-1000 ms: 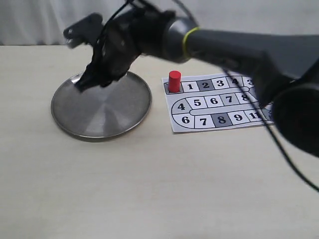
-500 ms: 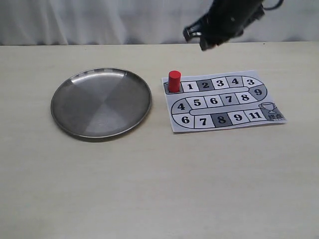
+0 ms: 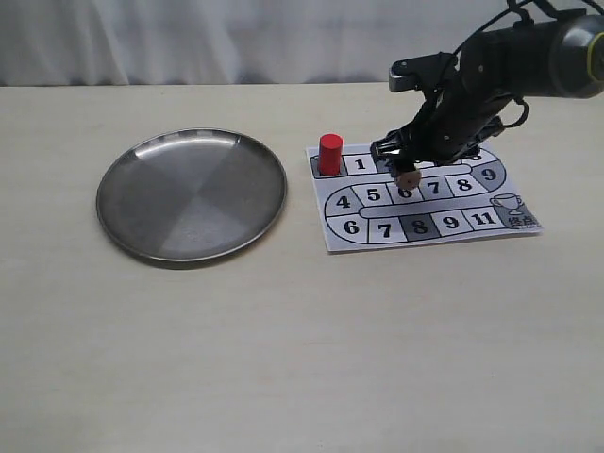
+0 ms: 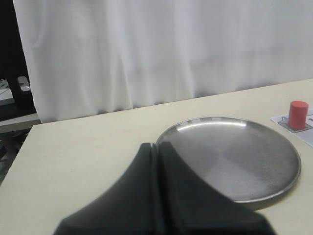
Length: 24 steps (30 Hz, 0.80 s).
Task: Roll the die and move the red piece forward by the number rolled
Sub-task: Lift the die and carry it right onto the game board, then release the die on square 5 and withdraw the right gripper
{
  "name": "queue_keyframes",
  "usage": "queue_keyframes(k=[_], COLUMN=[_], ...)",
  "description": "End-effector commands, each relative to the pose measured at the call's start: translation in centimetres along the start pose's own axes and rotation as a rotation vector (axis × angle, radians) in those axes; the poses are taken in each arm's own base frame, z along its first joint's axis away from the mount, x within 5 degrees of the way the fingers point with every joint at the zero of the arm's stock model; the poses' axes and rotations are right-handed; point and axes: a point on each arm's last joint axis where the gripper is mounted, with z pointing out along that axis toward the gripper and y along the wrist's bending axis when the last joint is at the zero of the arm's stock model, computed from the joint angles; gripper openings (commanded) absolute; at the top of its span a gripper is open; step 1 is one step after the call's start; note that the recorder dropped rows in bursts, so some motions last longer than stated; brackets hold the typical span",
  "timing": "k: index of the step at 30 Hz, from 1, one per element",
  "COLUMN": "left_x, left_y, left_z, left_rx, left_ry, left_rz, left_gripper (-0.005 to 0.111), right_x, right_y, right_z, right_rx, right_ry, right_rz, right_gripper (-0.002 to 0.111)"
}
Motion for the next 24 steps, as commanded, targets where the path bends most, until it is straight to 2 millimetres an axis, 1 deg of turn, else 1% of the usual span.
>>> queue_keyframes(k=[1, 2, 9, 11, 13, 14, 15, 16, 17, 20, 22, 24], left_x=[0.0, 0.0, 0.0, 0.0, 0.0, 0.0, 0.0, 0.0, 0.0, 0.0, 0.0, 0.0], left_y=[0.0, 0.0, 0.0, 0.0, 0.0, 0.0, 0.0, 0.0, 0.0, 0.0, 0.0, 0.0], left_z=[0.0, 0.0, 0.0, 0.0, 0.0, 0.0, 0.0, 0.0, 0.0, 0.0, 0.0, 0.0], left_rx=[0.002, 0.002, 0.002, 0.002, 0.002, 0.002, 0.002, 0.002, 0.002, 0.002, 0.002, 0.002], left_ry=[-0.007, -0.007, -0.007, -0.007, -0.007, -0.007, -0.007, -0.007, -0.007, -0.007, -0.007, -0.007], left_rz=[-0.006, -0.006, -0.006, -0.006, -0.006, -0.006, -0.006, -0.006, -0.006, -0.006, -0.006, -0.006], left_gripper=[0.000, 0.000, 0.000, 0.000, 0.000, 0.000, 0.000, 0.000, 0.000, 0.000, 0.000, 0.000], right_x=[-0.5, -0.6, -0.9, -1.0, -1.0, -0.9, -0.9, -0.9, -0.9, -0.8, -0.6, 0.0], right_y=[-0.2, -0.2, -0.3, -0.3, -0.3, -0.4, -0.4, -0.4, -0.4, -0.4, -0.4, -0.3], right_z=[-0.6, -0.8, -1.9, -2.6, -3.9, -4.8, -5.4, -5.8, -6.1, -6.8, -6.6, -6.0], right_rx=[0.006, 0.006, 0.006, 0.007, 0.011, 0.013, 0.014, 0.014, 0.013, 0.010, 0.007, -0.001], right_ry=[-0.046, -0.056, -0.077, -0.080, -0.067, -0.053, -0.049, -0.049, -0.047, -0.043, -0.030, -0.031], right_rz=[-0.003, -0.002, -0.001, -0.001, -0.038, -0.062, -0.062, -0.061, -0.052, -0.047, -0.045, -0.038], right_gripper=[0.090, 0.094, 0.094, 0.092, 0.069, 0.042, 0.026, 0.012, 0.005, 0.006, 0.006, 0.006])
